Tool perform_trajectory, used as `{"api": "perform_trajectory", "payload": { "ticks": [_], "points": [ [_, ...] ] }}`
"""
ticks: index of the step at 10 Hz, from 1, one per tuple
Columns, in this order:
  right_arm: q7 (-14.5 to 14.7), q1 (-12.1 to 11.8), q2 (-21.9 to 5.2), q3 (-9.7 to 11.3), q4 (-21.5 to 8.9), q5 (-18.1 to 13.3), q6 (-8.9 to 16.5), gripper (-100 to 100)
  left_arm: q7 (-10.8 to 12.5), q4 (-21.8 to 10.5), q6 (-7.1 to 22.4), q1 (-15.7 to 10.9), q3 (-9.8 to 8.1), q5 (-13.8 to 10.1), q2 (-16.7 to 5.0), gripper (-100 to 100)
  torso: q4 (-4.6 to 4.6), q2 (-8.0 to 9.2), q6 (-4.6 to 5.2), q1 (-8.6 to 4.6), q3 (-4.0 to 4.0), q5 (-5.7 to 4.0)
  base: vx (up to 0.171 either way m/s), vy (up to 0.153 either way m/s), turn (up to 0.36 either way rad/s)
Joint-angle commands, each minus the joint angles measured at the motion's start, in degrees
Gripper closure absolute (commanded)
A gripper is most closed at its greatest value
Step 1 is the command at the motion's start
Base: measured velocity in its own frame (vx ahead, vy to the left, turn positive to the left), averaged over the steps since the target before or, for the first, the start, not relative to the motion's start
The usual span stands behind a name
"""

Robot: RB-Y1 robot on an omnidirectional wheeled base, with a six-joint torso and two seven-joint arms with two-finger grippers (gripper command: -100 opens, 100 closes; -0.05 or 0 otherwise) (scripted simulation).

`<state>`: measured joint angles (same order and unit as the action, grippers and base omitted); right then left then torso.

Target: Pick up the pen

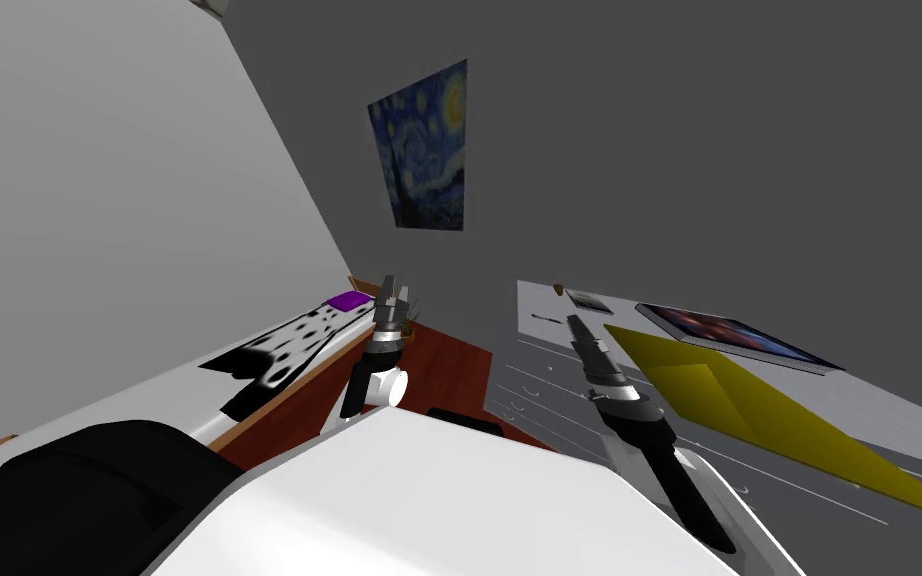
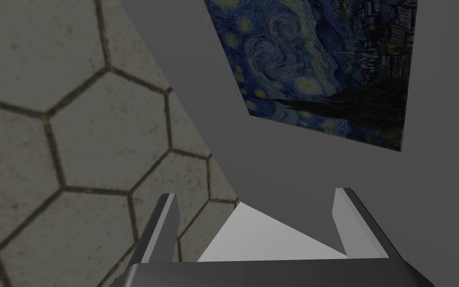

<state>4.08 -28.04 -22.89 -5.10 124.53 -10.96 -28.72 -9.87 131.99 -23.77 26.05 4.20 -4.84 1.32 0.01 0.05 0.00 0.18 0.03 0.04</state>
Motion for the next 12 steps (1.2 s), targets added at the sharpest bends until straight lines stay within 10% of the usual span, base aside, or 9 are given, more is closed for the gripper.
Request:
{"api": "perform_trajectory", "payload": {
  "ticks": [1,12],
  "points": [
    [-0.16,-0.13,-2.63,-0.54,-0.52,-0.66,-0.58,-100,0.00,0.00,0.00,0.00,0.00,0.00,0.00,0,0.00,0.00,0.00,0.00,0.00,0.00,-0.009,0.052,-0.012],
    [-1.65,-0.20,-21.42,-6.02,-7.05,-8.08,-5.81,-100,0.00,0.00,0.00,0.00,0.00,0.00,0.00,0,-0.01,-0.04,0.00,0.04,-0.02,0.01,-0.009,0.055,-0.019]
  ]
}}
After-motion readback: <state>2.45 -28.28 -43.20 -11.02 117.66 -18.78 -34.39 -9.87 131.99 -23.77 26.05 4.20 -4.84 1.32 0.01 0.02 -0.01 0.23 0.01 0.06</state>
